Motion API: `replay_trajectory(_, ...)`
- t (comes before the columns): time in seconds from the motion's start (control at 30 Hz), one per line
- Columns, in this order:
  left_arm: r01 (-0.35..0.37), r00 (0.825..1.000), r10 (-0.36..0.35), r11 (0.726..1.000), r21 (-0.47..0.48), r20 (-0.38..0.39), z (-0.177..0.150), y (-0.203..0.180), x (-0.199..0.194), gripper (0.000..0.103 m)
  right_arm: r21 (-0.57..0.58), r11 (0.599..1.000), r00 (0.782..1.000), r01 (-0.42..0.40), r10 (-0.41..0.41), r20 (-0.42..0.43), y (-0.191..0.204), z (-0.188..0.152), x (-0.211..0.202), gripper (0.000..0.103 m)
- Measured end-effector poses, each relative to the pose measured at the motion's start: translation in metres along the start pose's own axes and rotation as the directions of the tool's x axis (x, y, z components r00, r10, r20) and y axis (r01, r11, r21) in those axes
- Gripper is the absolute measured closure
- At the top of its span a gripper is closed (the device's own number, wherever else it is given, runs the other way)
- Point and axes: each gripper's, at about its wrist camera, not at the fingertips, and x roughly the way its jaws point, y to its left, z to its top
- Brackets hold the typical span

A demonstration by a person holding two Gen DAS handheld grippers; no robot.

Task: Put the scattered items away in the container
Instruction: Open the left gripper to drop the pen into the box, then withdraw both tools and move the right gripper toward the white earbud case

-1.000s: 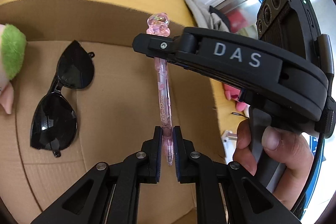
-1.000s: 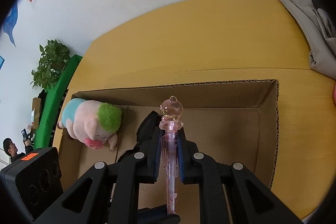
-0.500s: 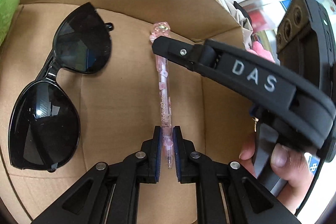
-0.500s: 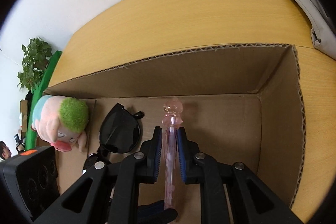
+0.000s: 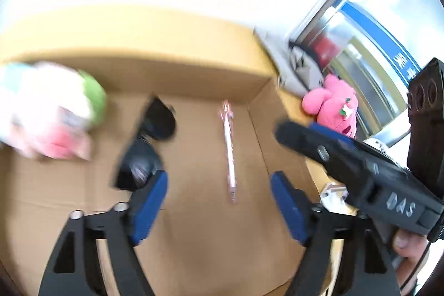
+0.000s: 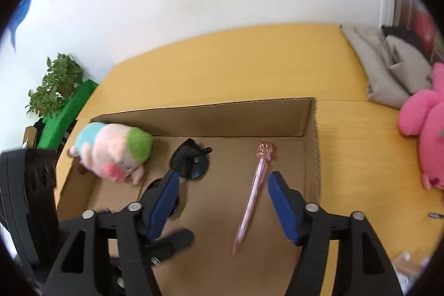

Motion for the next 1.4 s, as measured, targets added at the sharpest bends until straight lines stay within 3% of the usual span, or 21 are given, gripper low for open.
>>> replay_trajectory(0.1, -0.133, 0.984, 0.112, 0.979, 0.155, 0.142, -0.016, -0.011, -0.04, 0.002, -0.022, 0.999, 0.994, 0.037, -0.034, 0.104, 0.017, -0.035, -0.047, 0.022)
replay_trajectory(0.17, -0.249, 0.952, 0.196, 0.943, 0.221, 0.237, -0.028, -0.024, -0.06, 0.0, -0.033, 0.999, 0.99, 0.036, -0.031, 0.141, 0.034, -0.061, -0.069, 0.022)
replay_trajectory(0.23, -0.313, 0.927, 0.241, 0.92, 0.238, 0.288, -0.053, -0.017, -0.091, 0.0, -0.039, 0.998, 0.985, 0.045, -0.038, 0.171, 0.041, -0.081, -0.085, 0.022)
replay_trajectory(0.37, -0.326, 0.913, 0.268, 0.932, 0.156, 0.308, -0.09, 0.015, -0.131, 0.0, -0.038, 0.997, 0.975, 0.071, -0.061, 0.213, 0.056, -0.118, -0.11, 0.022)
replay_trajectory(0.5, -0.354, 0.887, 0.313, 0.933, 0.064, 0.34, -0.124, 0.032, -0.159, 0.0, -0.04, 0.993, 0.971, 0.111, -0.1, 0.217, 0.067, -0.147, -0.119, 0.022)
replay_trajectory(0.67, -0.412, 0.856, 0.378, 0.911, 0.023, 0.354, -0.16, 0.043, -0.174, 0.0, -0.073, 0.988, 0.972, 0.132, -0.115, 0.203, 0.084, -0.17, -0.123, 0.022)
replay_trajectory(0.8, -0.423, 0.847, 0.389, 0.906, 0.017, 0.363, -0.174, 0.043, -0.184, 0.0, -0.077, 0.989, 0.974, 0.123, -0.106, 0.198, 0.092, -0.182, -0.129, 0.022)
replay_trajectory(1.4, -0.394, 0.865, 0.363, 0.919, 0.02, 0.346, -0.196, 0.032, -0.187, 0.0, -0.097, 0.99, 0.979, 0.107, -0.088, 0.185, 0.103, -0.208, -0.132, 0.022)
